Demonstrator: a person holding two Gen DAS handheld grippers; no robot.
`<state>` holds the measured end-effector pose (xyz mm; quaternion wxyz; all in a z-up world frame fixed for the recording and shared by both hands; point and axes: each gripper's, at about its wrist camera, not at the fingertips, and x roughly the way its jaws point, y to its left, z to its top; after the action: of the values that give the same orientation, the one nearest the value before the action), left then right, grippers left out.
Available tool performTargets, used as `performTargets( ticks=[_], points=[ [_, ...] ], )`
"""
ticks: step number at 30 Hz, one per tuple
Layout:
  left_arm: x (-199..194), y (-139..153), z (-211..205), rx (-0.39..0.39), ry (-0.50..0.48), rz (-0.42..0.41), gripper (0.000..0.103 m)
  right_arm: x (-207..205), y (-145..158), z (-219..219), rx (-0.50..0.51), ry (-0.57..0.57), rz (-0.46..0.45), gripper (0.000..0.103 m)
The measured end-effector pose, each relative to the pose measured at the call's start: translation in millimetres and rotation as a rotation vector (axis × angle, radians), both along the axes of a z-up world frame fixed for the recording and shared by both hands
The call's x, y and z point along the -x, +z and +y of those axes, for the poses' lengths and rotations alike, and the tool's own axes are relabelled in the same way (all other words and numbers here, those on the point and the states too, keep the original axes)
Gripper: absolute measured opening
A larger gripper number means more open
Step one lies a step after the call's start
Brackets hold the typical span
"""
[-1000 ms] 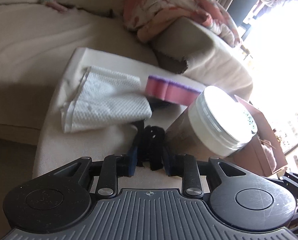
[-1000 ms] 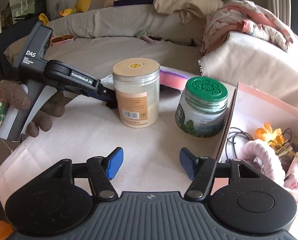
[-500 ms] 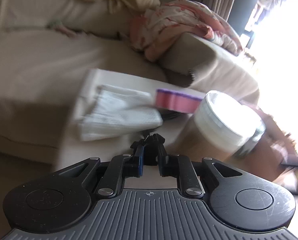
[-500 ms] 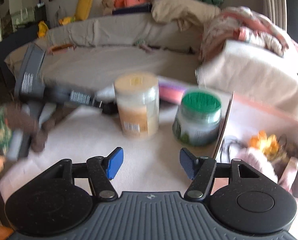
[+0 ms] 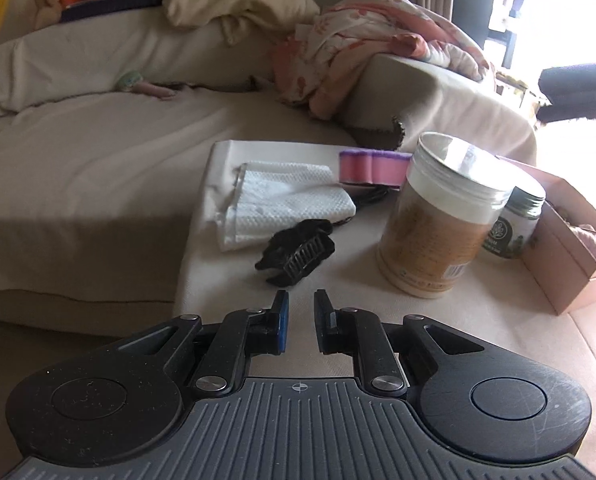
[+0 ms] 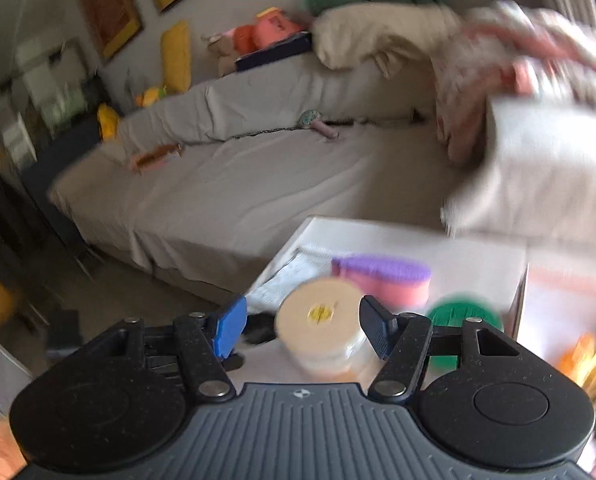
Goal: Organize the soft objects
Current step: 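Grasp the white tissue with the right tool while the left tool holds the black clip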
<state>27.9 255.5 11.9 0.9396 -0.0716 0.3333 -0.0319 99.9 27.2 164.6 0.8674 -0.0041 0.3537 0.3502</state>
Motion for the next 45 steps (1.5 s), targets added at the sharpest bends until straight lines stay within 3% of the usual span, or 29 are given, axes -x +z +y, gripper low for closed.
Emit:
performTargets(
  ticks=[5,8,11,15,18,20,25,29,31,35,39,45],
  points=[
    [6,8,-7,0.015,-0.049,-0.031,0.017,-11,16,48,0.224,0.062,-0.145,0.063],
    [16,25,-14,-0.068,-0.086,-0.125,0.018,-19,21,64,0.283,0.039,-0.231,0.063],
    [4,30,-18,-0.162,-0.104,-0.155,0.020,-32,25,69,0.273,0.061,-0.186,0.063],
    [-28,24,-18,-0.208,-0.130,-0.103,0.020,-42,24,60,0.222,0.076,-0.102,0.063],
    [-44,18,-15,-0.199,-0.178,-0.047,0.021,-36,19,56,0.252,0.107,-0.117,0.063],
    [-44,16,-13,-0.178,-0.214,-0.051,0.026,-31,17,53,0.269,0.134,-0.122,0.063],
    [-37,17,-18,-0.234,-0.269,-0.026,0.028,-25,19,55,0.289,0.193,-0.147,0.063],
    [-39,12,-15,-0.306,-0.200,0.004,0.028,-23,21,69,0.365,0.266,-0.190,0.063],
    [-43,9,-7,-0.273,-0.177,0.021,0.030,-29,21,78,0.390,0.285,-0.169,0.063],
    [-47,7,4,-0.164,-0.168,0.020,0.036,-53,16,110,0.439,0.326,-0.044,0.063],
    [-51,3,12,-0.075,-0.128,-0.035,0.036,-70,2,152,0.537,0.326,0.019,0.063],
    [-54,-9,12,-0.013,-0.066,-0.097,0.035,-78,6,167,0.487,0.283,0.074,0.063]
  ],
)
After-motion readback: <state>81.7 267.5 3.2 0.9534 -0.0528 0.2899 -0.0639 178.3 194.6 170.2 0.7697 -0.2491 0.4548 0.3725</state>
